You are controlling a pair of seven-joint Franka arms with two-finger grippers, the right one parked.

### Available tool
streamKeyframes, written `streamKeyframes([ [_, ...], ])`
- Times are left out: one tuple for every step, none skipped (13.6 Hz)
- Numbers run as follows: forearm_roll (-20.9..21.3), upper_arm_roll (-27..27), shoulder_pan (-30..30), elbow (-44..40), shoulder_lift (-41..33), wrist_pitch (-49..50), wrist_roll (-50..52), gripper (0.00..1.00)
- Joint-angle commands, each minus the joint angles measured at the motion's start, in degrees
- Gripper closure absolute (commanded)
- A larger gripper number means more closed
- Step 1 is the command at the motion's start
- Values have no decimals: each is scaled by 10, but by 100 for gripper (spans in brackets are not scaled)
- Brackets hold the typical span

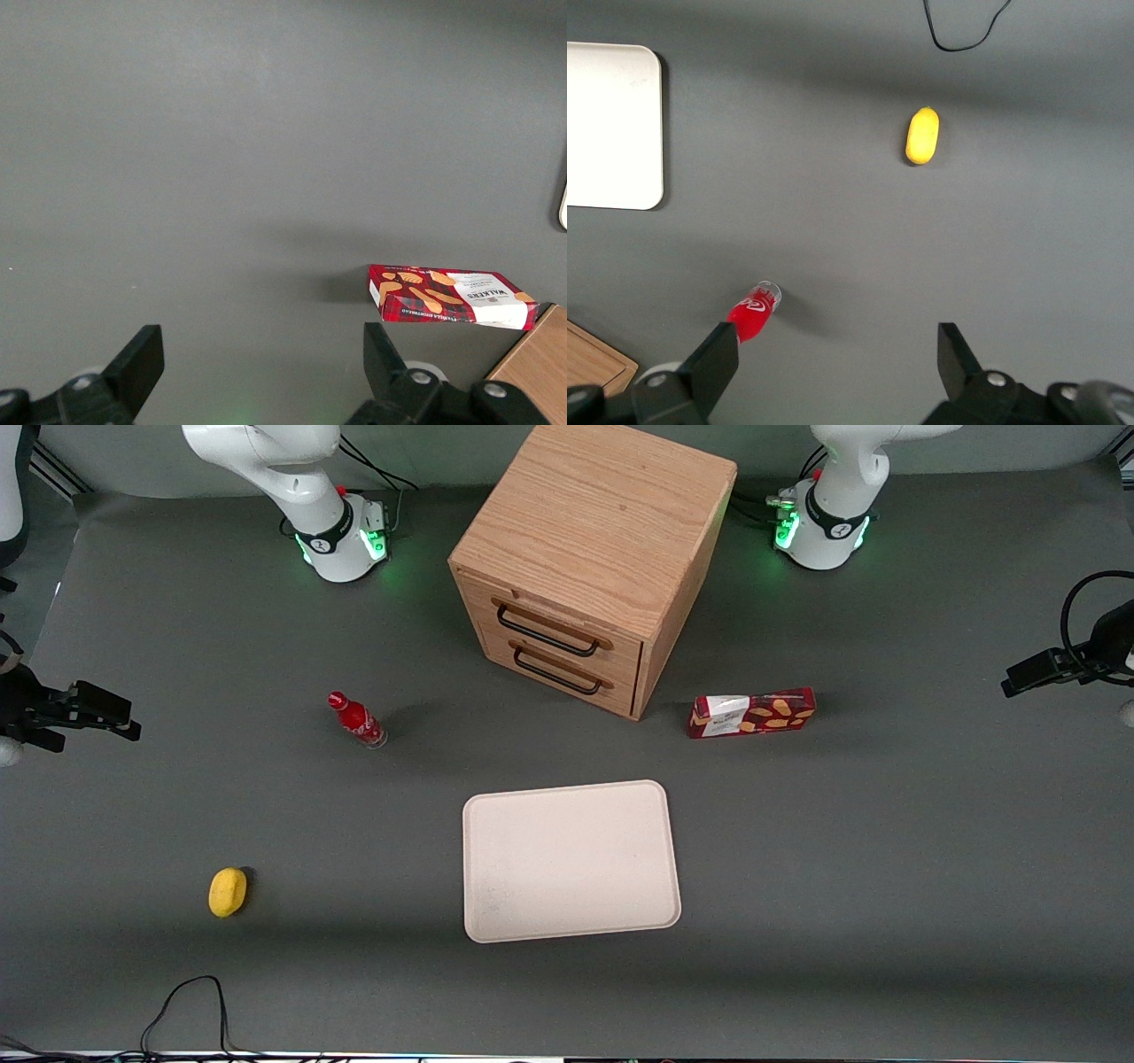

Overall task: Place red cookie box on tray
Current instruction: 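Move the open left gripper toward the red cookie box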

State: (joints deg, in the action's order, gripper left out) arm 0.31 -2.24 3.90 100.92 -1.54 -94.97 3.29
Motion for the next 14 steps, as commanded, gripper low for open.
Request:
streamKeyframes([
  [2, 0, -7, 10, -10, 2, -4, 0],
  [2, 0, -8, 11, -9, 1, -4, 0],
  [2, 0, -9, 10, -8, 0, -3, 0],
  [2, 1, -12, 10, -7, 0, -3, 0],
  [2, 2, -12, 11, -7, 3, -3, 0],
  [2, 2, -13, 10, -7, 4, -3, 0],
  [1, 3, -16, 9, -7, 6, -3, 0],
  [1, 3, -20, 9, -7, 7, -3, 0],
  [2, 3, -20, 9, -5, 8, -3, 0],
  [2, 3, -20, 9, -5, 7, -4, 0],
  [2, 3, -20, 7, -3, 7, -5, 0],
  [2, 3, -20, 4, 1, 7, -5, 0],
  [2, 3, -21, 4, 3, 6, -6, 0],
  [2, 3, -23, 3, 4, 6, -5, 0],
])
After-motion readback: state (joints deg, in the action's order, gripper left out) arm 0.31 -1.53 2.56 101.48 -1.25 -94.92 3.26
